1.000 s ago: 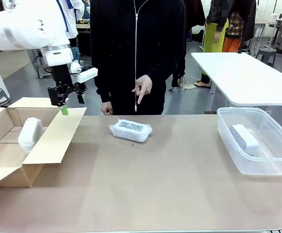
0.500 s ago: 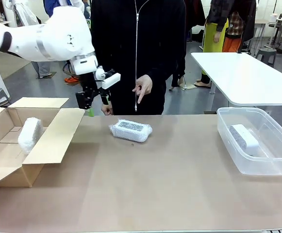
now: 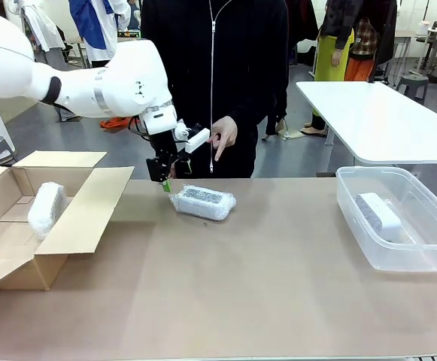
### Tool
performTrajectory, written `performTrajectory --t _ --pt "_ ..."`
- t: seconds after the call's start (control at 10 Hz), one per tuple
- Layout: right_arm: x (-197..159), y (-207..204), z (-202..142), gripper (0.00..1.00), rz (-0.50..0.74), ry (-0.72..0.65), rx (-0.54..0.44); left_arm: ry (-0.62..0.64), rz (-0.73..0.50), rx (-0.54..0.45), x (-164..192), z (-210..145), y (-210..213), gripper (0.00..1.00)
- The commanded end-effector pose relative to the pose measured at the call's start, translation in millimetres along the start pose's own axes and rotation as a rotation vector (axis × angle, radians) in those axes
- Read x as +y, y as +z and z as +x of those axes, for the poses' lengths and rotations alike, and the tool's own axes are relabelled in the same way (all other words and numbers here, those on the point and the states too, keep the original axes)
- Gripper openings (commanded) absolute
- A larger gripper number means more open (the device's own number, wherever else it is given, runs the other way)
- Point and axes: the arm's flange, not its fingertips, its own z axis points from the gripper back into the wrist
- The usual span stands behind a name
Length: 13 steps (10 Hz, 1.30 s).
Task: Separate and place wrapped and unwrapped clocks.
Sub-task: Pick up the Digital clock indicated by the person.
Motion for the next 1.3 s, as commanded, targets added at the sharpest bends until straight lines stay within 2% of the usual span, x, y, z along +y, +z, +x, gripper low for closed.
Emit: performTrajectory --t 0.0,0.6,1.2 --pt "1 -2 -1 1.00 0.004 0.008 0.000 0.007 -0.009 0.046 25 4 -7 1.00" --pt "1 -2 -1 1.00 0.004 0.008 0.000 0.045 -0.086 0.044 76 2 -48 1.00" --pt "1 -2 -1 1.00 0.004 0.008 0.000 0.112 -0.120 0.028 82 -6 -66 1.00"
